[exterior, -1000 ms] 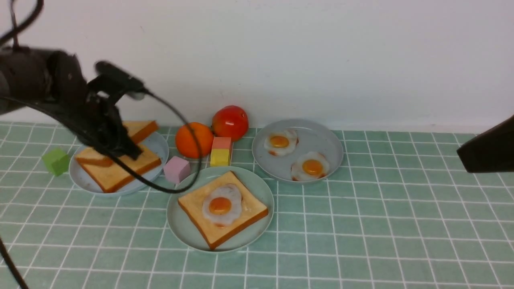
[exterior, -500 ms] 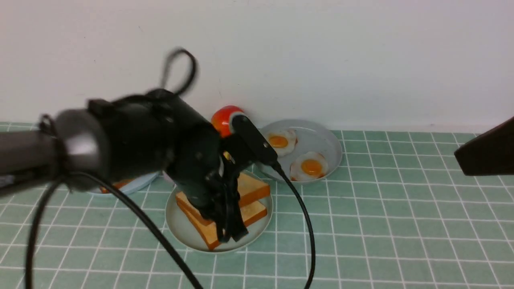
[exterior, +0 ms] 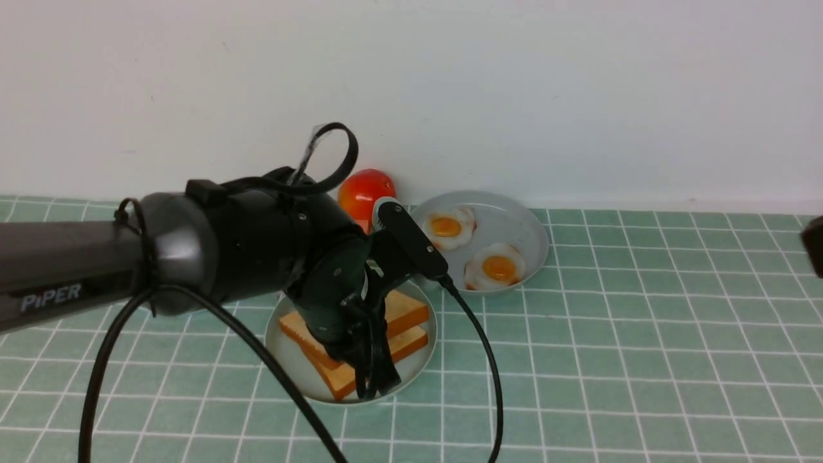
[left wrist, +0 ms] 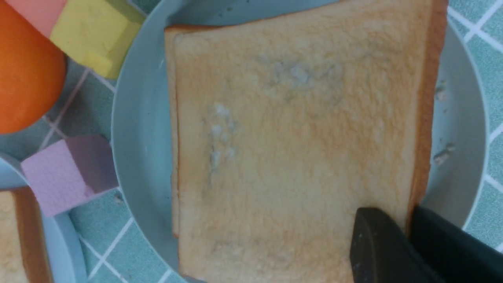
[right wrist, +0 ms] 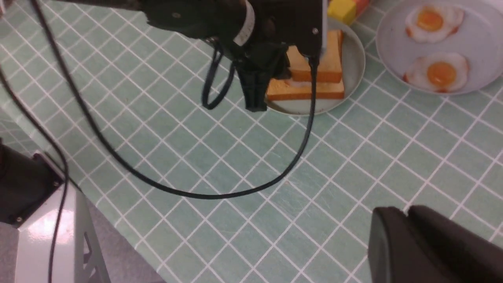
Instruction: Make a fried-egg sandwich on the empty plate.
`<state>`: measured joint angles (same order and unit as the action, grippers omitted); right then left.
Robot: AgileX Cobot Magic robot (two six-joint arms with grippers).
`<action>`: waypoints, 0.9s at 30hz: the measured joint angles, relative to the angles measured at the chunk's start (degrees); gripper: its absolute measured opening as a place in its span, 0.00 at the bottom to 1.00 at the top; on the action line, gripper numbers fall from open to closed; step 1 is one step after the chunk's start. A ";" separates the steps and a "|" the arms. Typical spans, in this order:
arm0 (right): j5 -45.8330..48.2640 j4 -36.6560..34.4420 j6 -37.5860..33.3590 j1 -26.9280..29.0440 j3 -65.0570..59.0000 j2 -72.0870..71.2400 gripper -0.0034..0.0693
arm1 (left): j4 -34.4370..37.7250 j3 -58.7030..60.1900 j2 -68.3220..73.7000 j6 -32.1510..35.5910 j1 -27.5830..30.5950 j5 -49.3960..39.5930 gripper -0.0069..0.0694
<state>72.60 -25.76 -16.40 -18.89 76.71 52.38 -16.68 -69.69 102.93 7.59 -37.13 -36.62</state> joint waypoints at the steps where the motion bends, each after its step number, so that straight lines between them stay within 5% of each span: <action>1: 0.00 -0.32 0.00 0.00 0.00 -0.63 0.15 | 0.00 0.00 0.28 0.00 0.00 0.00 0.20; 12: 0.00 -1.74 0.00 0.00 0.00 -7.80 0.15 | 0.19 0.00 1.59 -0.02 -0.11 0.89 0.57; 17: 0.00 -1.45 0.05 0.00 0.00 -10.13 0.16 | 2.35 0.00 -2.85 -0.68 -0.75 -2.96 0.62; 20: 0.00 0.05 0.17 0.00 0.00 -11.03 0.16 | 3.70 0.00 -7.90 -4.28 -1.97 -4.90 0.57; 26: 0.00 11.13 6.52 0.00 -2.24 -14.28 0.16 | 6.03 7.08 -33.54 -17.04 -5.52 -0.59 0.09; 27: 0.00 11.52 6.52 0.00 -2.24 -14.44 0.16 | 6.04 8.18 -34.48 -17.45 -5.52 0.14 0.09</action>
<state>72.60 -14.24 -9.88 -18.89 74.47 37.93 -10.64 -61.51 68.45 -9.86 -42.65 -36.48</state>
